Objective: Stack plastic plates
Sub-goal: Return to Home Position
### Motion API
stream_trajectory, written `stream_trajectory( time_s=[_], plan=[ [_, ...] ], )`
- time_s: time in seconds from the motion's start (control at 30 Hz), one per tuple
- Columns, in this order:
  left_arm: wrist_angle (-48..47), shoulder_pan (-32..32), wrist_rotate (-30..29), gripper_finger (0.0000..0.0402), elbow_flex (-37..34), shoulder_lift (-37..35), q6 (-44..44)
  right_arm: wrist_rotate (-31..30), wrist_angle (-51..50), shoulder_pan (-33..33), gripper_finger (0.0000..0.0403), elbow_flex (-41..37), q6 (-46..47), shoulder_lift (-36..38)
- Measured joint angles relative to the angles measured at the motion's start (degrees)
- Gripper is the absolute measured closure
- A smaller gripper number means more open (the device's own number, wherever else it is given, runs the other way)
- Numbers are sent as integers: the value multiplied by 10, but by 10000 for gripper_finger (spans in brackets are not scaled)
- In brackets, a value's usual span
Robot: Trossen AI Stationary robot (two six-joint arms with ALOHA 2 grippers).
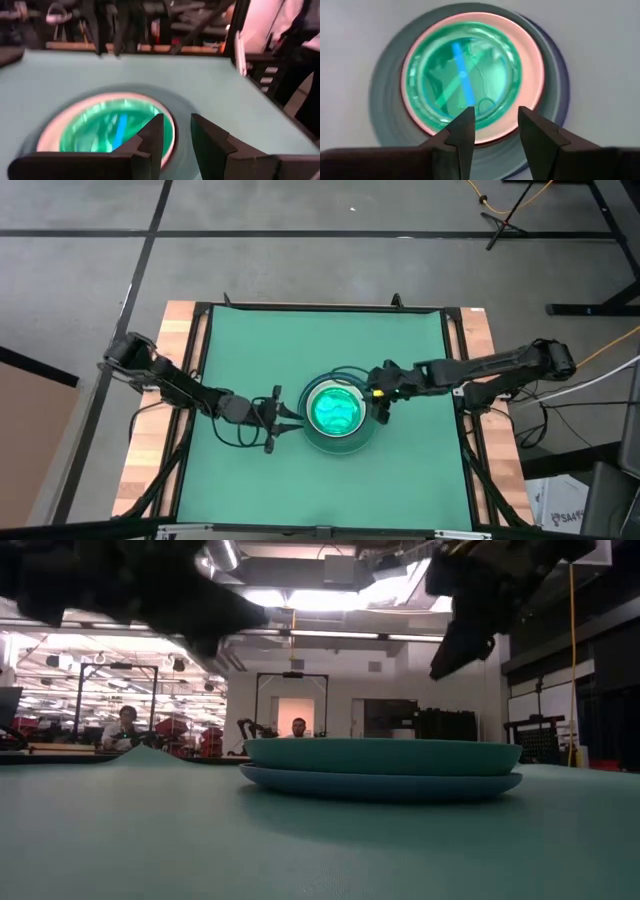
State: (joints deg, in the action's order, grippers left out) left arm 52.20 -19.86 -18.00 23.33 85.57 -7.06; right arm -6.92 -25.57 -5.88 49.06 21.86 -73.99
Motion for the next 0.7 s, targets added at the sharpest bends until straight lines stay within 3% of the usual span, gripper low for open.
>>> stream_trajectory(
  time_s=[0.17, 0.3, 0.57, 0.7],
  plan=[
    [-70, 19, 40, 322, 0, -107, 31, -1, 38, -29, 260, -15, -30, 45],
    [-158, 37, 51, 332, -5, -190, 32, 0, 113, -31, 260, -77, -55, 99],
    [-157, 62, 55, 353, -106, -323, 41, -4, 341, -13, 260, -251, -78, 222],
    [-158, 76, 55, 361, -150, -379, 21, -21, 402, -12, 260, -299, -127, 260]
  ],
)
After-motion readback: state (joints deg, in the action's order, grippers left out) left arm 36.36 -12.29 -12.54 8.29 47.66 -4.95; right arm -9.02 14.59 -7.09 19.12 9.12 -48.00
